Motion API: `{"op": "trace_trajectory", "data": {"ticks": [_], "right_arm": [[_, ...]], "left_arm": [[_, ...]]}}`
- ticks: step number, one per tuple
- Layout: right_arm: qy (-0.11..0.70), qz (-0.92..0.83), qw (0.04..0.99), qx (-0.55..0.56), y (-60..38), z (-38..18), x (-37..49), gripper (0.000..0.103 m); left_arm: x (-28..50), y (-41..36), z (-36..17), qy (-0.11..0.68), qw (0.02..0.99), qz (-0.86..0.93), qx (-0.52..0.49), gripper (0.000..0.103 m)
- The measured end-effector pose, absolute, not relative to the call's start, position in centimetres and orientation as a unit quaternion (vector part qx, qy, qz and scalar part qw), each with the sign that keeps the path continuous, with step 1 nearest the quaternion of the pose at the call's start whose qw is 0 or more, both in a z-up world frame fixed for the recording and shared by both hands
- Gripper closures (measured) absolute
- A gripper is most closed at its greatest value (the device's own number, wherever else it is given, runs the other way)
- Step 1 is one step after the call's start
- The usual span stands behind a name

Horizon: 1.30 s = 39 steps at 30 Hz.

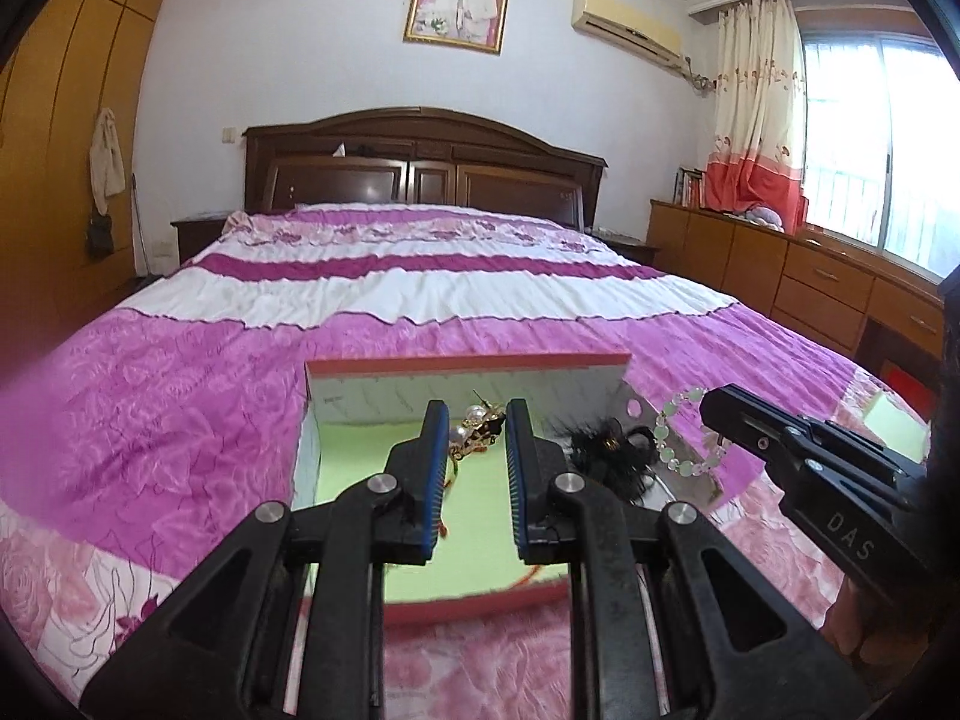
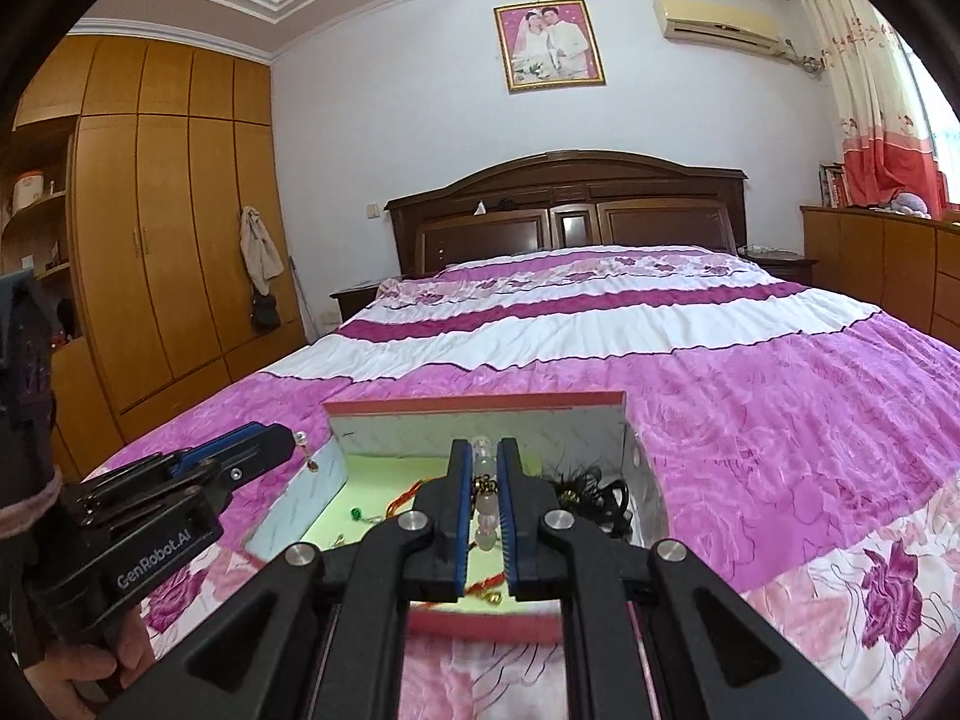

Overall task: Organize jewelry
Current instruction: 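Carry both pearl earrings into the pink shoebox with both grippers, then open both grippers to release the pearl earrings in the box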

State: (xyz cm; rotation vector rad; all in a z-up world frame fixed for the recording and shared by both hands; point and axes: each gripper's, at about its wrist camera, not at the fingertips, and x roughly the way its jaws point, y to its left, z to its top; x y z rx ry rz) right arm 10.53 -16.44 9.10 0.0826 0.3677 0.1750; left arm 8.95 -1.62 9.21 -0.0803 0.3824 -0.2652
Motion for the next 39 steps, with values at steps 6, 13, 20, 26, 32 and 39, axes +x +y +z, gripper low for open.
{"op": "trace_trajectory", "data": {"ticks": [6, 13, 20, 26, 32, 39], "right_arm": [[0.177, 0.071, 0.981, 0.049, -17.2, 8.6, 12.5, 0.093], [0.202, 0.055, 0.977, 0.048, -17.9, 7.2, 14.9, 0.093], [0.258, 0.042, 0.964, 0.055, -18.6, 4.5, 16.9, 0.093], [0.290, 0.035, 0.954, 0.062, -19.0, 3.1, 17.8, 0.093], [0.308, 0.033, 0.948, 0.071, -19.3, 2.5, 18.1, 0.093], [0.310, 0.047, 0.946, 0.082, -19.3, 2.4, 18.0, 0.070]], "left_arm": [[10.2, -1.2, 8.8, 0.178, 0.975, -0.123, -0.055, 0.092], [12.1, -1.3, 7.5, 0.196, 0.973, -0.112, -0.052, 0.092], [14.4, -1.4, 4.9, 0.266, 0.958, -0.096, -0.043, 0.092], [15.6, -1.9, 2.9, 0.323, 0.941, -0.091, -0.041, 0.092], [16.3, -2.0, 2.1, 0.358, 0.929, -0.088, -0.037, 0.091], [16.5, -2.1, 1.5, 0.384, 0.918, -0.092, -0.043, 0.078]]}}
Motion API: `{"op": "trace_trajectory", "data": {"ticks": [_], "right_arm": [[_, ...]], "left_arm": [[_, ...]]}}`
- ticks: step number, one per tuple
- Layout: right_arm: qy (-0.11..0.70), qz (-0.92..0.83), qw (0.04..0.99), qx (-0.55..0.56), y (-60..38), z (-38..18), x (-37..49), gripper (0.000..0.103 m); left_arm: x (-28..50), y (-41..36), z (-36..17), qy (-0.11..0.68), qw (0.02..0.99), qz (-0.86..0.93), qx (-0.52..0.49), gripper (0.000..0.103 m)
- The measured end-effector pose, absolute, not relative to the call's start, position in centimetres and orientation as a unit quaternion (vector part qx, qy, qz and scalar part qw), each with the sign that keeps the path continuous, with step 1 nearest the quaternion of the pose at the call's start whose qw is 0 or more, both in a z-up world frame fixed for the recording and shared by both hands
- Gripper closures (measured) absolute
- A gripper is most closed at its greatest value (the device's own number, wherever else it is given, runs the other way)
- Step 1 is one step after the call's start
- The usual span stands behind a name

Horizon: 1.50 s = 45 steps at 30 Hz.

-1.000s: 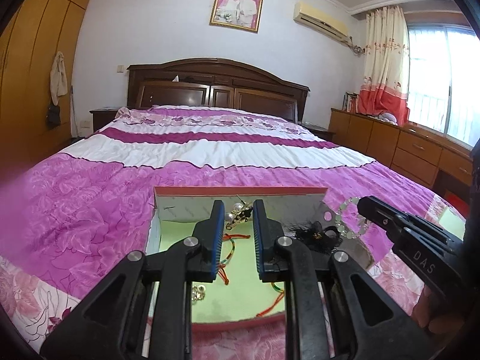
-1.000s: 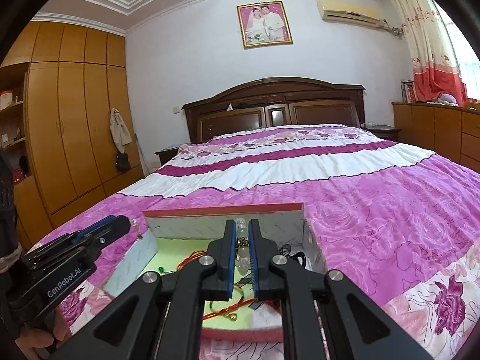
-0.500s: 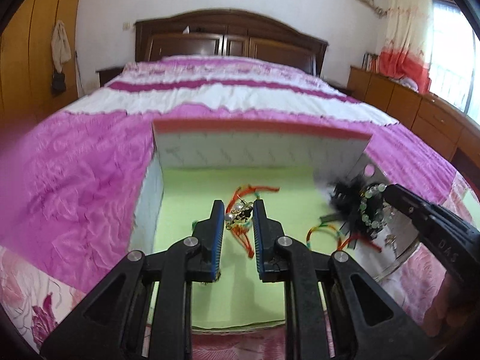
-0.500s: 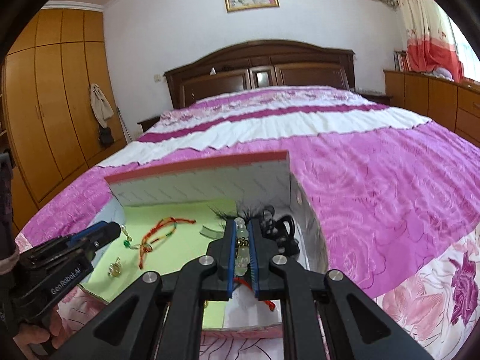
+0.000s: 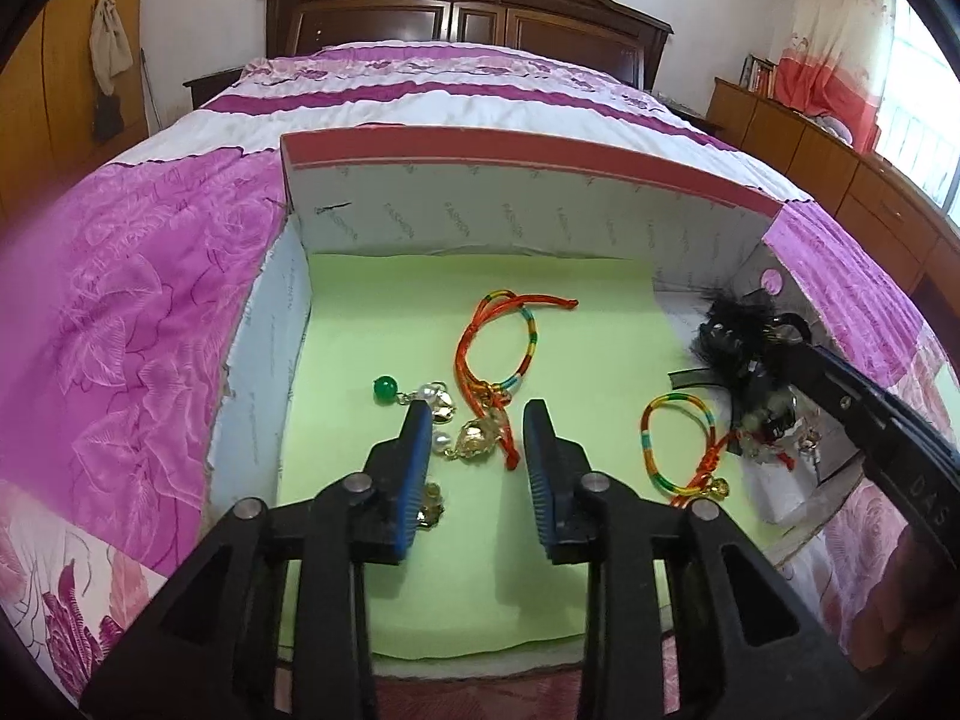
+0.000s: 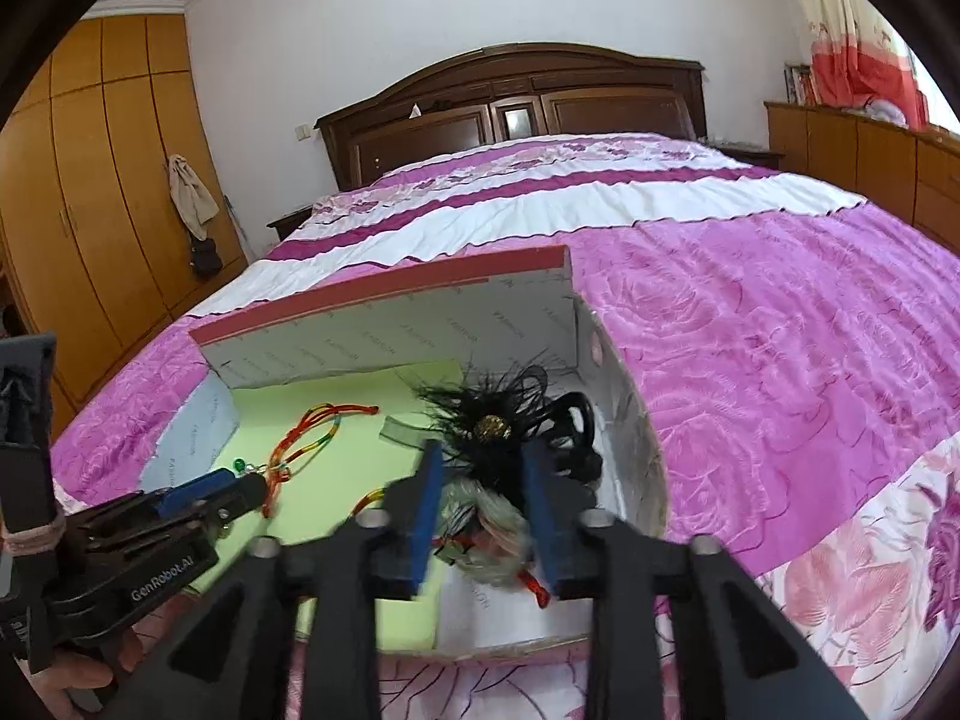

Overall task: Organize jewelry
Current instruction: 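Open both grippers to release the pearl earrings in the box, then withdraw both grippers from the box toward the gold hair pin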

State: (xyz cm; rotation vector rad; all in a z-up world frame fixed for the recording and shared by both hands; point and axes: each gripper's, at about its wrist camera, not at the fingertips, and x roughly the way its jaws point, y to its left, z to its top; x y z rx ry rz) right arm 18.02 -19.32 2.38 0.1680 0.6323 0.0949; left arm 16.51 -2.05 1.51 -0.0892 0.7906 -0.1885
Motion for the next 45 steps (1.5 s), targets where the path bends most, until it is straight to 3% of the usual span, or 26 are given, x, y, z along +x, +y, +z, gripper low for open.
{"op": "trace_trajectory", "data": {"ticks": [5, 27, 45], "right_arm": [[0.303, 0.057, 0.947, 0.087, -19.1, 2.9, 17.5, 0.070], [0.268, 0.096, 0.955, 0.076, -18.2, 8.0, 11.6, 0.070], [0.349, 0.122, 0.926, 0.078, -18.2, 6.8, 5.8, 0.070]], "left_arm": [[16.0, -2.2, 2.2, 0.378, 0.920, -0.094, -0.040, 0.073], [11.1, -1.0, 6.8, 0.350, 0.928, -0.123, -0.045, 0.071], [5.7, 0.2, 5.4, 0.410, 0.896, -0.166, -0.046, 0.071]]}}
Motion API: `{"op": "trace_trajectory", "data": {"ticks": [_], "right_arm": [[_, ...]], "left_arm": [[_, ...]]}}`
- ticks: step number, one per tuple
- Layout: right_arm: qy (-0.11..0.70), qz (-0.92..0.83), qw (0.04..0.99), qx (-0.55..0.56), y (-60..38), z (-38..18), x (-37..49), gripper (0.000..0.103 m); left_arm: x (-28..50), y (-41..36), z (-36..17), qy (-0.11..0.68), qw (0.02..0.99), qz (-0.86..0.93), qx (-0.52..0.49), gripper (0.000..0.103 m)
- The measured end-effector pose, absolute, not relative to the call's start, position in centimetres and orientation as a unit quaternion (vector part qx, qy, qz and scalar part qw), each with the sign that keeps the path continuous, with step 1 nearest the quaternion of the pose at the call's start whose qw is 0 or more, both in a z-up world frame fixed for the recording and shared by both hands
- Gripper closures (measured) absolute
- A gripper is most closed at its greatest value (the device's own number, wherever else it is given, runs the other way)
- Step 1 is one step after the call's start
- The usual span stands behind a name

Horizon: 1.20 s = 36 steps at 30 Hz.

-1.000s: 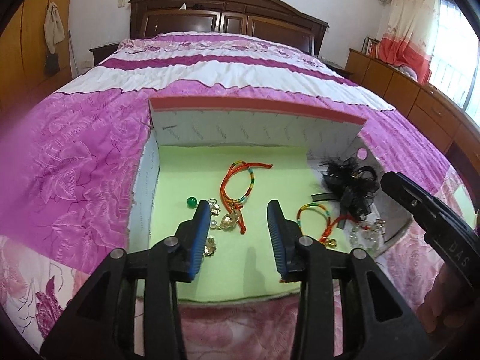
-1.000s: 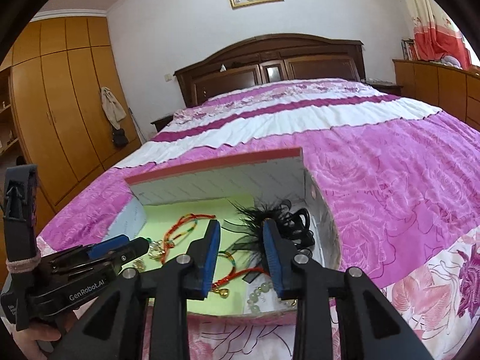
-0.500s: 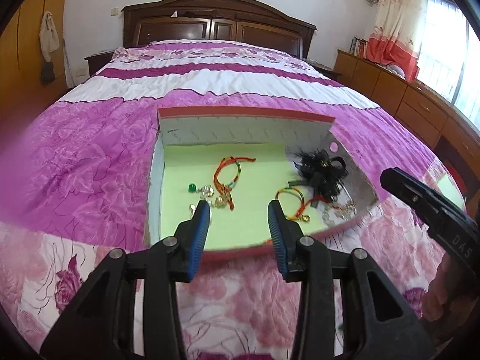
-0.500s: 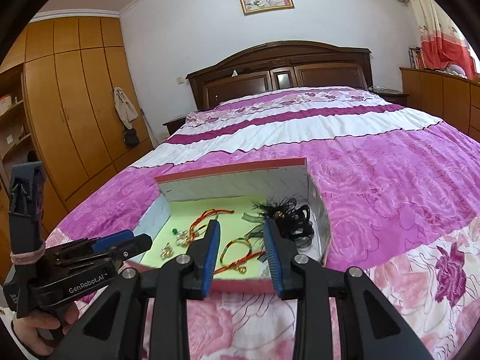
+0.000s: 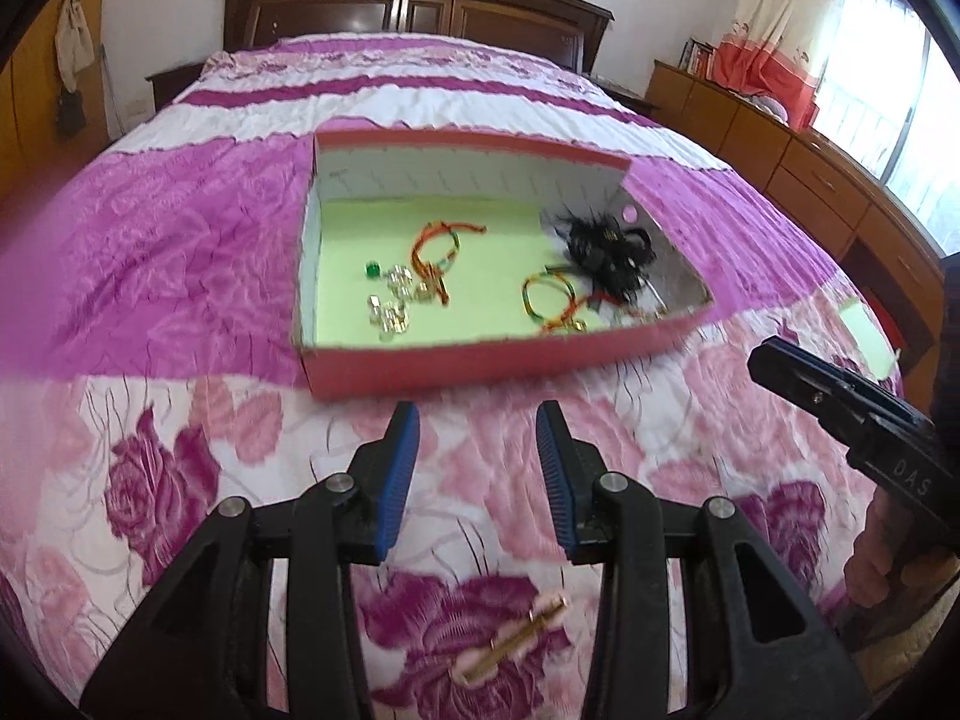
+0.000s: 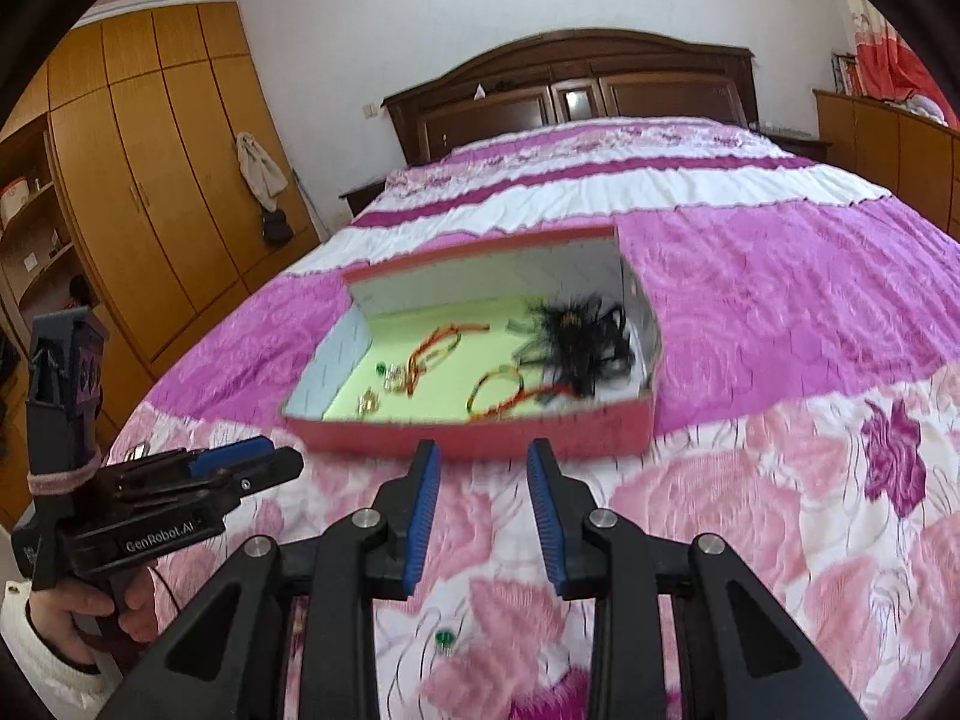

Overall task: Organize jewelry
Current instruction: 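Withdraw both grippers from the box toward the gold hair pin, then grasp the gold hair pin with the left gripper while the right grasps the small green-bead earring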

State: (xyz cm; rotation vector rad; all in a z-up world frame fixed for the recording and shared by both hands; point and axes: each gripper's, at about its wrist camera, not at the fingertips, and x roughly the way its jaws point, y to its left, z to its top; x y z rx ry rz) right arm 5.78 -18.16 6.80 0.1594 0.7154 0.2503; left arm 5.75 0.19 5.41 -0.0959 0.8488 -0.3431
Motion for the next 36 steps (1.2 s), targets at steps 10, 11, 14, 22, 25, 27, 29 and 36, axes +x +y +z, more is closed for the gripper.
{"op": "trace_trajectory", "data": {"ticks": [10, 11, 14, 22, 25, 27, 29, 36], "right_arm": [[0.403, 0.135, 0.903, 0.058, -17.1, 4.1, 3.7, 0.070], [0.410, 0.137, 0.900, 0.059, -17.1, 3.7, 3.6, 0.070], [0.424, 0.139, 0.893, 0.065, -17.0, 2.9, 3.5, 0.070], [0.448, 0.143, 0.881, 0.062, -16.2, 1.7, 3.2, 0.070], [0.459, 0.145, 0.874, 0.067, -16.0, 1.1, 3.3, 0.070], [0.463, 0.144, 0.872, 0.068, -15.9, 0.8, 3.3, 0.070], [0.466, 0.144, 0.870, 0.068, -15.8, 0.6, 3.4, 0.070], [0.475, 0.140, 0.866, 0.065, -15.5, -0.4, 3.6, 0.070]], "left_arm": [[3.4, -0.9, 4.4, 0.432, 0.879, -0.201, -0.009, 0.071], [3.2, -1.0, 4.3, 0.433, 0.877, -0.206, -0.004, 0.071], [2.7, -1.4, 4.0, 0.439, 0.872, -0.217, 0.008, 0.071], [1.6, -2.0, 3.1, 0.452, 0.855, -0.250, 0.046, 0.071], [1.2, -2.2, 2.7, 0.458, 0.847, -0.264, 0.062, 0.071], [0.8, -2.2, 2.4, 0.459, 0.844, -0.268, 0.072, 0.071], [0.7, -2.2, 2.1, 0.462, 0.841, -0.271, 0.077, 0.072], [1.0, -2.6, 0.5, 0.479, 0.831, -0.267, 0.095, 0.080]]}}
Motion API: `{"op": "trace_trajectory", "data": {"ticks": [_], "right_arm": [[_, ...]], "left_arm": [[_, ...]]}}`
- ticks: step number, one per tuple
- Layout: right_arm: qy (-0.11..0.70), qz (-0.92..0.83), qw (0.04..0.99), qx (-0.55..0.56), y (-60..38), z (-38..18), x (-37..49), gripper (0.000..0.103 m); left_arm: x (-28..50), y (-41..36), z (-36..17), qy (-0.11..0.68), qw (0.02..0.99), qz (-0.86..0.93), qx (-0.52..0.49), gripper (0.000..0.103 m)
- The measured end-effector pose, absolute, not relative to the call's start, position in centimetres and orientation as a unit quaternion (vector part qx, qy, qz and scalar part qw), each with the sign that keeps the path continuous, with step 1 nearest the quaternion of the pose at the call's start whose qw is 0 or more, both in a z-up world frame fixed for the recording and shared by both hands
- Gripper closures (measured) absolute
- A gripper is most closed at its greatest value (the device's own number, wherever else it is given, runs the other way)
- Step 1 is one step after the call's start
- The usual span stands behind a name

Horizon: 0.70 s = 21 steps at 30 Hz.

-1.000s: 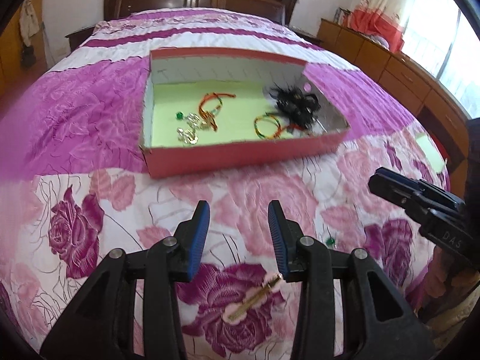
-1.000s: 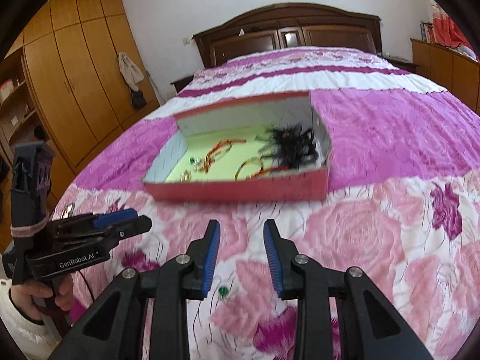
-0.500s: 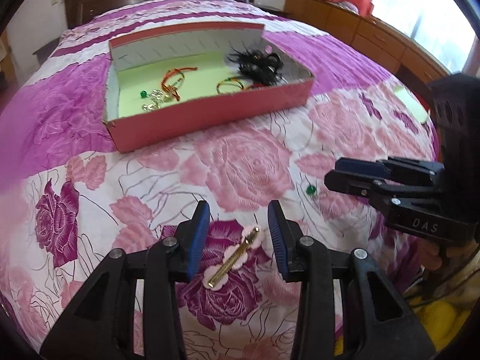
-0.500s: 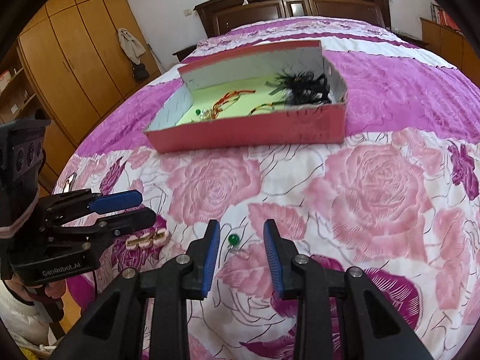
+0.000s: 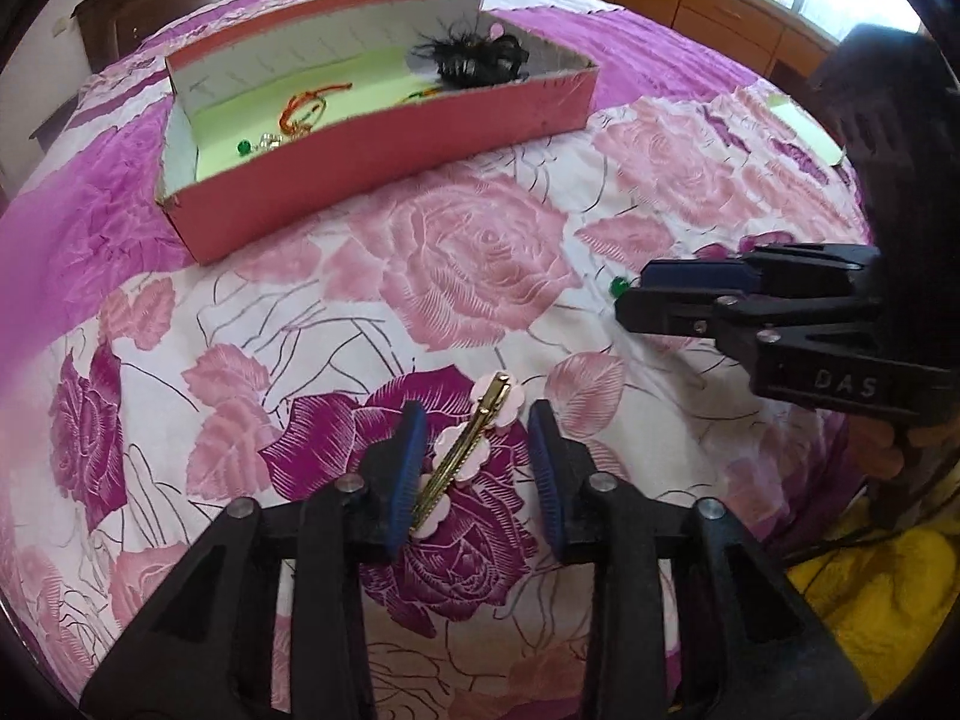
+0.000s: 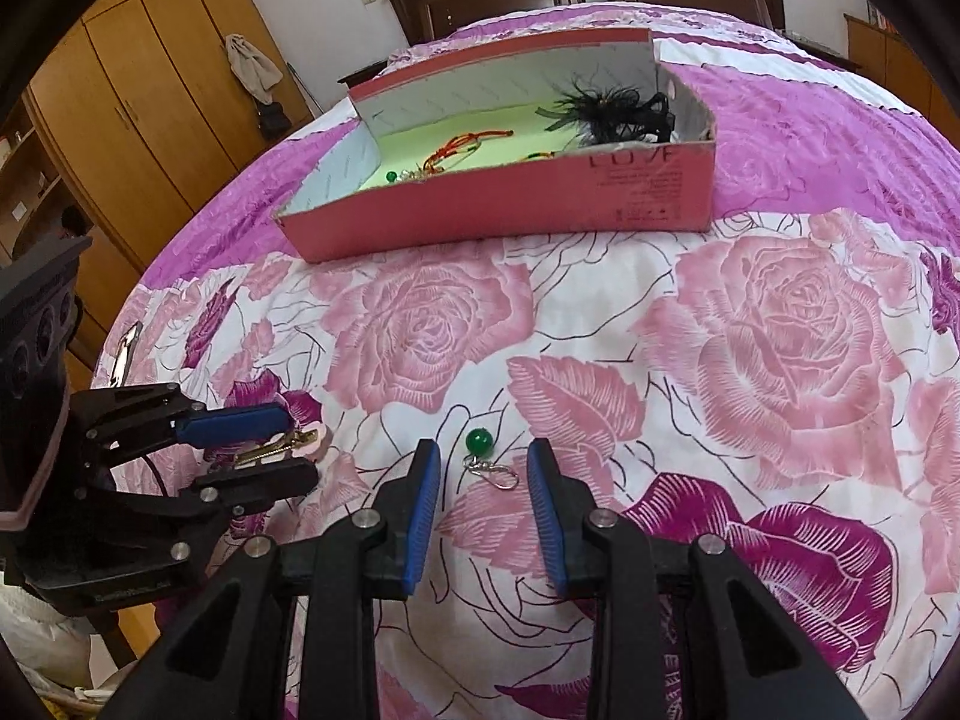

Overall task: Organize jewelry
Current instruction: 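Grasp the gold hair pin with the left gripper while the right grasps the small green-bead earring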

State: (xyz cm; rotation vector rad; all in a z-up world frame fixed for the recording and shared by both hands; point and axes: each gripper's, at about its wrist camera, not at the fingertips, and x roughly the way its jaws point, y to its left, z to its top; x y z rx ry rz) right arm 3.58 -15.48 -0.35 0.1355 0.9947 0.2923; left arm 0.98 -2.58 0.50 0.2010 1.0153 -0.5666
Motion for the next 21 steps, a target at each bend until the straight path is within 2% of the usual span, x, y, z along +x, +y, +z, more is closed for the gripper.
{"op": "trace_trajectory", "data": {"ticks": [3, 7, 11, 13, 21], "right_arm": [[0.477, 0.139, 0.866, 0.062, -15.4, -0.6, 3.7, 0.070], [0.478, 0.138, 0.865, 0.057, -15.1, -1.0, 3.8, 0.070], [0.477, 0.135, 0.867, 0.054, -14.9, -1.4, 4.0, 0.076], [0.477, 0.132, 0.867, 0.052, -14.9, -1.6, 4.1, 0.083], [0.463, 0.135, 0.873, 0.068, -15.4, -1.2, 3.8, 0.084]], "left_arm": [[1.3, -2.5, 0.2, 0.479, 0.832, -0.264, 0.089, 0.084], [1.5, -2.5, -0.1, 0.480, 0.833, -0.263, 0.087, 0.084], [1.5, -2.6, -0.3, 0.477, 0.835, -0.260, 0.087, 0.085], [1.5, -2.6, -0.3, 0.476, 0.837, -0.259, 0.083, 0.085], [1.4, -2.3, 0.3, 0.467, 0.846, -0.249, 0.060, 0.085]]}}
